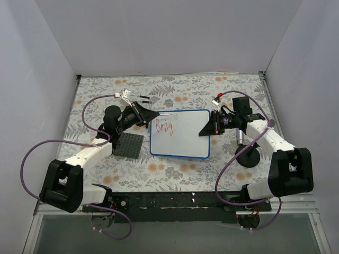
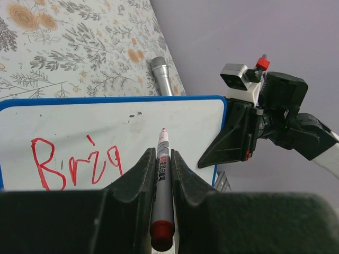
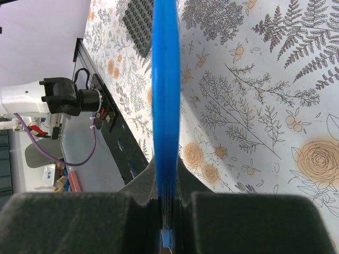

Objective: Write a sentence on the whiteboard
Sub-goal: Write with the whiteboard marker without the cap on the whiteboard.

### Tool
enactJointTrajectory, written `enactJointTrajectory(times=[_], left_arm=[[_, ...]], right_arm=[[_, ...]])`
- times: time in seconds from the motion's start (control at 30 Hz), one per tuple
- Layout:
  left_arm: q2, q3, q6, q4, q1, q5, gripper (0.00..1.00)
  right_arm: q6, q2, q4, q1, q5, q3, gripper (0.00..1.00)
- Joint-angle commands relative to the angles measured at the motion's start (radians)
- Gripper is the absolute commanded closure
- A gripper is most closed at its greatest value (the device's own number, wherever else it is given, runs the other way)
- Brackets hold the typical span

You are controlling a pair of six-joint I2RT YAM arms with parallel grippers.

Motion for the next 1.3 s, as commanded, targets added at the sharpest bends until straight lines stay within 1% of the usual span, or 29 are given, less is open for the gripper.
enactJointTrajectory(times=[0.0,0.2,0.67,1.27], left_arm=[[0.058,0.027,-0.045,0.083,-0.002,0.0,1.0],[0.117,0.045,-0.035,0.067,-0.003,-0.049,1.0],[0.189,0.033,-0.039,0.102,-0.003,-0.019,1.0],[0.152,-0.013,0.0,0.018,-0.003,0.033,1.0]], right_arm=[[-0.029,-0.034,0.035,0.0,-0.007,-0.003,0.99],[-0.029,-0.033,0.035,0.002,-0.007,0.0,0.99],[-0.028,-0.025,0.035,0.0,-0.007,0.003,0.99],[-0.028,-0.028,0.034,0.001,-0.006,0.0,0.99]])
